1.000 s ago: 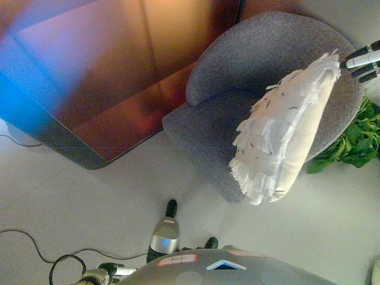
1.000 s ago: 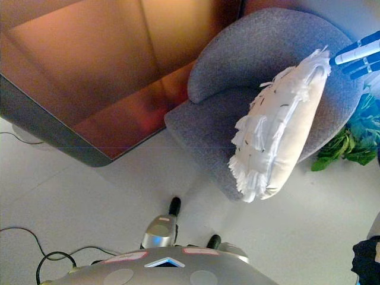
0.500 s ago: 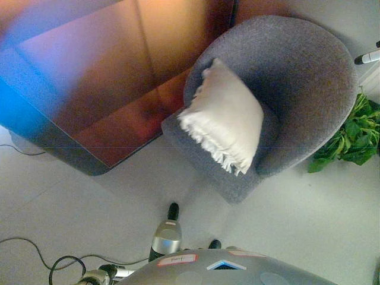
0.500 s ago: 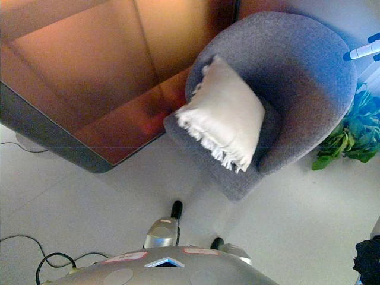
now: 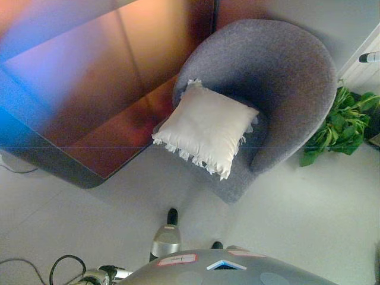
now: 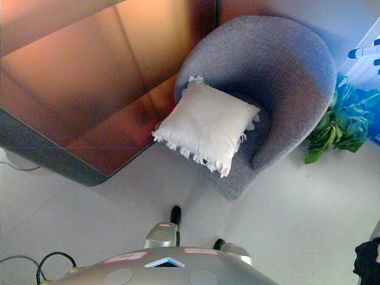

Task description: Pick up the pillow and put it on the sofa.

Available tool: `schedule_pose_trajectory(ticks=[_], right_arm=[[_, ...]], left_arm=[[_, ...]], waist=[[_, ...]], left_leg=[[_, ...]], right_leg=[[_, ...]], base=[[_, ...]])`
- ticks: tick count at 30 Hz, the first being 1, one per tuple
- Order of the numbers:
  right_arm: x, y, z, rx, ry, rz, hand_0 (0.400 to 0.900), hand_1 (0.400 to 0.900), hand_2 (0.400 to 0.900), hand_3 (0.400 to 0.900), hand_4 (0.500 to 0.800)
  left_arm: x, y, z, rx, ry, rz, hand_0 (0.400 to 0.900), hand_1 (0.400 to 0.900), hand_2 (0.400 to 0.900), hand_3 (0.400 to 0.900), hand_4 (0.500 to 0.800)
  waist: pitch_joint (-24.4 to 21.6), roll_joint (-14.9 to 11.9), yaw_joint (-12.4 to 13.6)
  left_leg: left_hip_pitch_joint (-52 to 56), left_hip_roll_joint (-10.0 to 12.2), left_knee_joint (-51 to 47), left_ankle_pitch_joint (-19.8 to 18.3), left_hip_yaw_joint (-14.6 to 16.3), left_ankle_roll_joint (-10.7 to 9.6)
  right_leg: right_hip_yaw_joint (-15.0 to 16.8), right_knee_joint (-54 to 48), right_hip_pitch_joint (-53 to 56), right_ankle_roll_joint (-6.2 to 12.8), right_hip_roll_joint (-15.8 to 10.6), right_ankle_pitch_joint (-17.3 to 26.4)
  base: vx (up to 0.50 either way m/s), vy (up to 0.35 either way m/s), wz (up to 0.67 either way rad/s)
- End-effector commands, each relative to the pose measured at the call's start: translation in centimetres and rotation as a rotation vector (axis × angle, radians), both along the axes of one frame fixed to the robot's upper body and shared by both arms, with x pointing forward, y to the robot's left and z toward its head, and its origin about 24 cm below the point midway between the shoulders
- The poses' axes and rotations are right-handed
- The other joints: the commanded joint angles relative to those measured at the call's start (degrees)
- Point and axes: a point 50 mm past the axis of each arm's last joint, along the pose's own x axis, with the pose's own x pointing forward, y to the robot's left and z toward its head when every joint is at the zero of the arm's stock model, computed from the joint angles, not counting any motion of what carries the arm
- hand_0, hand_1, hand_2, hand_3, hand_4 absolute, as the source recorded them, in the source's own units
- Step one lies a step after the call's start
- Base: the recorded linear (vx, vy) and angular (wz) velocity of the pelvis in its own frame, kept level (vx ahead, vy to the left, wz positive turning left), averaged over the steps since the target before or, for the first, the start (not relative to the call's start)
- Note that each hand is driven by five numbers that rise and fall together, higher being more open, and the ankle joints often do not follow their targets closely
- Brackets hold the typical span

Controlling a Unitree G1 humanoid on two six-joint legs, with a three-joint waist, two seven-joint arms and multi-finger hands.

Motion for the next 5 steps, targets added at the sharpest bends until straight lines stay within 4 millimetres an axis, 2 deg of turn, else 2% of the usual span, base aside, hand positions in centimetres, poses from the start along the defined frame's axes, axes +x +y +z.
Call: schedule_pose_trajectory(ticks=[1,3,5], right_arm=[[0.5,1.1,1.8,-0.008,-0.318,0.094,0.9,0.9,0.9,0.9,0.8],[0.4,2.2,-2.8,0.103,-0.378,0.124,0.9,0.9,0.9,0.9,0.8],[-0.7,4.0,-8.5,0.21,-0.424,0.129,0.9,0.9,0.9,0.9,0.8]], left_arm=[[-0.1,2.4,0.9,0.067,0.042,0.006,0.9,0.9,0.9,0.9,0.8],[0.2,2.2,0.8,0.065,0.019,0.019,0.9,0.9,0.9,0.9,0.8],[0.7,2.1,0.8,0.061,-0.019,0.052,0.9,0.9,0.9,0.9,0.8]], waist=[[-1.19,-4.35,-2.11],[-1.0,-4.05,-3.75],[-0.65,-3.87,-5.62]], left_leg=[[5.92,2.18,2.79,-4.94,4.35,-4.65],[6.72,1.97,2.55,-6.12,5.08,-4.14],[7.46,1.63,2.54,-7.35,5.73,-3.6]], right_leg=[[1.1,-4.81,-0.19,3.33,-4.41,1.87],[2.01,-4.81,-0.28,3.53,-4.56,2.08],[3.3,-4.69,-0.46,3.77,-4.68,2.3]], base=[[-0.05,0.036,-0.14],[-0.04,0.027,-0.17],[-0.03,0.02,-0.17]])
